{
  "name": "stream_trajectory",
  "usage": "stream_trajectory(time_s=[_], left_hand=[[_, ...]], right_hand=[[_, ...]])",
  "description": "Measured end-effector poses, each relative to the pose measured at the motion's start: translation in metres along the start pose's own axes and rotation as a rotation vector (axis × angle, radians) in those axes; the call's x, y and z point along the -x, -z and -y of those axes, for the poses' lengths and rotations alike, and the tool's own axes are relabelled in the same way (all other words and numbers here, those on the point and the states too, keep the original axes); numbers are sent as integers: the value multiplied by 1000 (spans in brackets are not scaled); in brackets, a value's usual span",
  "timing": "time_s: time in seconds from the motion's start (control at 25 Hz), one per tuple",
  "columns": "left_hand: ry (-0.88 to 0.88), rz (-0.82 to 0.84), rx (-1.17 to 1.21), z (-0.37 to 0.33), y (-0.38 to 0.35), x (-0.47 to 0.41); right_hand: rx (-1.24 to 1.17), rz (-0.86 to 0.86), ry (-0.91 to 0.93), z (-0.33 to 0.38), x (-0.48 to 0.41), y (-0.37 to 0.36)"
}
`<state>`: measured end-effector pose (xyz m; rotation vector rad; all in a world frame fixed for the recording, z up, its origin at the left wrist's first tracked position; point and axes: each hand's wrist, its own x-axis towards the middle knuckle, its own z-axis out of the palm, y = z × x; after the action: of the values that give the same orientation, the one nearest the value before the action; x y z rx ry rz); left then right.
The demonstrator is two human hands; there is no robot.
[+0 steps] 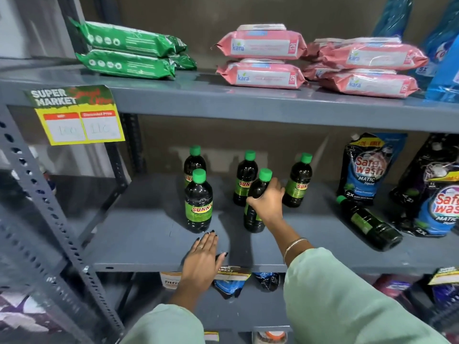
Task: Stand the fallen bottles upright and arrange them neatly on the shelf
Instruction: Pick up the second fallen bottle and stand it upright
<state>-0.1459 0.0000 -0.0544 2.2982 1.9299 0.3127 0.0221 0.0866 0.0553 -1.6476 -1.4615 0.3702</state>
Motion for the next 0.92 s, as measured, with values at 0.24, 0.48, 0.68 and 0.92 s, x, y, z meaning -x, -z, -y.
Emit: stream_trajectory(time_s=[0.24, 0.48, 0.68, 0.92], left_hand=[[-10, -5, -14, 3, -3, -1], [-66, -98, -40, 2, -6, -2], [-34, -67, -11, 2, -2, -1], [-4, -40, 52, 4, -4, -1]], right_hand=[[-242, -19, -94, -9, 22, -5], [-92, -88, -153, -7, 26, -10], [-215, -91, -224, -6, 31, -14], [-266, -89, -211, -14, 38, -18]])
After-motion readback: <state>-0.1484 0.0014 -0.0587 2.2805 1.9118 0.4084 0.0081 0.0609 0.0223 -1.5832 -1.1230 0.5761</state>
